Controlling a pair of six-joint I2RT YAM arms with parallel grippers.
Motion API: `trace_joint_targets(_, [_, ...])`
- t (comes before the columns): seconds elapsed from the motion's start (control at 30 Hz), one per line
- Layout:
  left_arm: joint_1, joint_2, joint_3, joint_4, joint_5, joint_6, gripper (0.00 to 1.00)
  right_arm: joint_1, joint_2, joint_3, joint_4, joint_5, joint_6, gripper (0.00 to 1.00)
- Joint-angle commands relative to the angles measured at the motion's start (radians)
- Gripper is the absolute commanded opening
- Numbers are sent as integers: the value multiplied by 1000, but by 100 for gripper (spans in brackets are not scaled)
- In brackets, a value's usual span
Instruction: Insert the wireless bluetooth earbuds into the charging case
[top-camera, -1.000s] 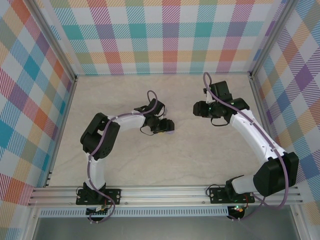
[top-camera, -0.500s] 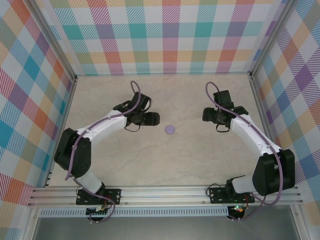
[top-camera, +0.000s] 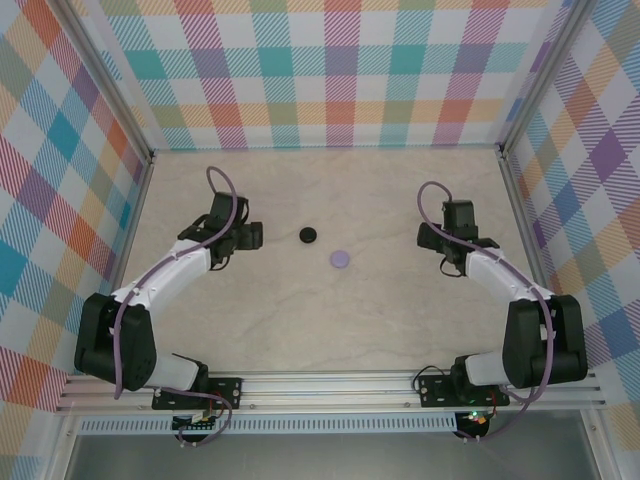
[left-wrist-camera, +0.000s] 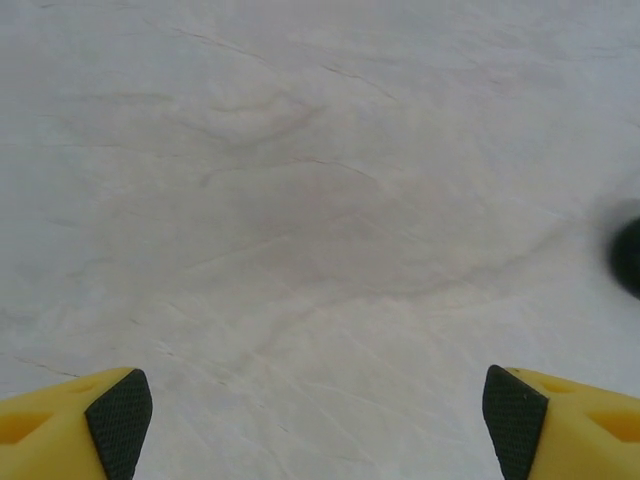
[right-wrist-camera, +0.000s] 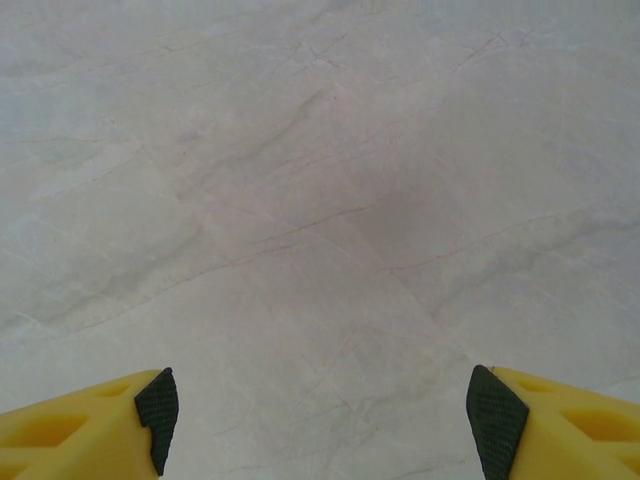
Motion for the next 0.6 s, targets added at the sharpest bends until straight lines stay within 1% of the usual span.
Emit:
trace_joint_targets(0.0, [44, -18, -60, 183, -95, 68, 90, -34, 26, -28, 194, -87, -60, 78])
trace_joint_targets(0.1, [65, -18, -161, 378, -121, 120, 91, -57, 32, -82, 327, -136, -87, 79])
trace_joint_targets(0.13, [76, -14, -191, 445, -119, 132, 92, -66, 36, -94, 345, -151, -94, 80])
trace_joint_targets(0.2, [99, 2, -238, 550, -74, 162, 93, -77, 49, -91, 355, -162, -115, 80])
trace_joint_targets(0.27, [125, 27, -269, 628, -29, 171, 94, -81, 54, -118, 410, -176, -148, 81])
trace_joint_targets(0.33, [154, 48, -297, 698, 41, 166, 97, -86, 53, -147, 466, -187, -168, 82])
trace_joint_targets(0.4, [182, 62, -307, 713, 120, 149, 100, -90, 50, -180, 532, -201, -190, 82])
trace_joint_targets(0.5, [202, 77, -347, 780, 194, 155, 100, -89, 47, -248, 652, -214, -214, 83])
trace_joint_targets(0.57, [211, 85, -417, 898, 230, 159, 100, -90, 54, -275, 714, -224, -222, 83])
